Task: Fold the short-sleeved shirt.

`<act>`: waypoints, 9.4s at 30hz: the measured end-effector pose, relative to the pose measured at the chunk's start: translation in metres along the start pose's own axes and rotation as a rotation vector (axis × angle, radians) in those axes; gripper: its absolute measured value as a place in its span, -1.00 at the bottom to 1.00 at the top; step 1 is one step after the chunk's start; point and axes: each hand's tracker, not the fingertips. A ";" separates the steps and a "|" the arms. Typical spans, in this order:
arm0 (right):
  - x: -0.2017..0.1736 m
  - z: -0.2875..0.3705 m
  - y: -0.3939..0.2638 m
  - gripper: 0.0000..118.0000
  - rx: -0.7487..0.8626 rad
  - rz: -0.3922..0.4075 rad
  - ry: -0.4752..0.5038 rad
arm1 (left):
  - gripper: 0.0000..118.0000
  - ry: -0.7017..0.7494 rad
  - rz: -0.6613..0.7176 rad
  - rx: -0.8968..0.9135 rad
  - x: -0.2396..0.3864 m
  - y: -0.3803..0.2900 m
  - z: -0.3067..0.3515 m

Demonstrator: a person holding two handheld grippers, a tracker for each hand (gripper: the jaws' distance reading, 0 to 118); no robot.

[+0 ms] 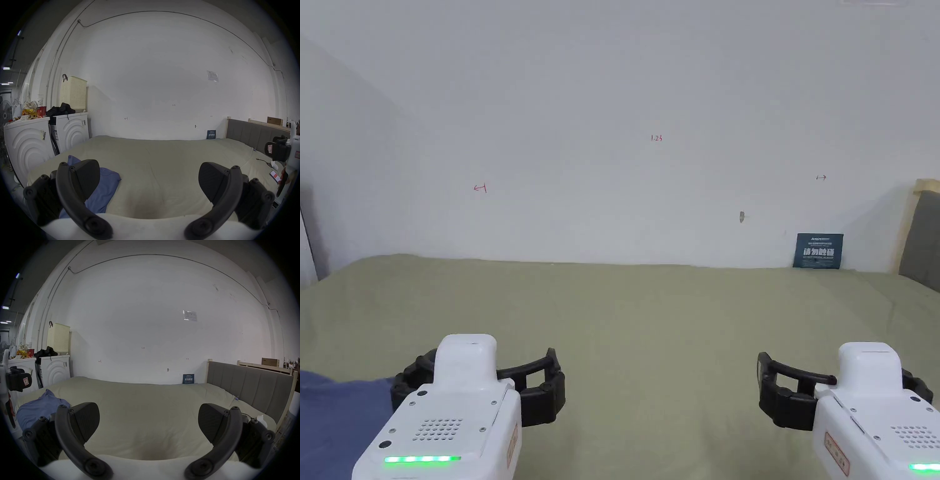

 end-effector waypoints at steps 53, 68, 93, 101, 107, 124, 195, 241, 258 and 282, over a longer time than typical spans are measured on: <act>0.002 0.002 0.002 1.00 0.009 0.010 -0.009 | 1.00 0.003 -0.008 0.006 -0.001 0.003 0.004; 0.003 0.001 0.005 1.00 0.015 -0.026 -0.013 | 1.00 0.004 -0.011 0.016 -0.001 0.005 0.004; 0.005 0.001 0.006 1.00 0.000 0.014 -0.016 | 1.00 0.007 -0.016 0.045 -0.003 0.006 0.006; 0.005 0.000 0.005 0.87 -0.013 0.034 -0.021 | 0.96 0.002 -0.050 0.056 0.000 0.006 0.010; 0.001 0.004 -0.006 -1.00 -0.067 0.043 -0.070 | -1.00 0.069 -0.094 0.037 0.006 -0.014 0.006; -0.116 -0.031 0.023 -1.00 -0.097 0.001 0.259 | -1.00 0.266 -0.031 0.016 -0.103 0.013 0.062; -0.114 -0.127 -0.052 -1.00 -0.387 0.038 0.214 | -1.00 -0.237 0.304 -0.742 -0.233 0.051 -0.245; 0.125 -0.049 -0.037 -0.96 -0.417 -0.114 -0.197 | 0.24 -0.745 -0.060 -0.850 0.107 -0.021 -0.162; 0.058 -0.064 -0.057 -0.97 -0.511 -0.060 -0.023 | -1.00 -0.236 0.140 -0.777 -0.063 -0.061 -0.133; 0.103 -0.065 -0.070 0.07 -0.598 -0.093 -0.048 | -0.10 -0.174 -0.118 -1.064 0.033 -0.124 -0.368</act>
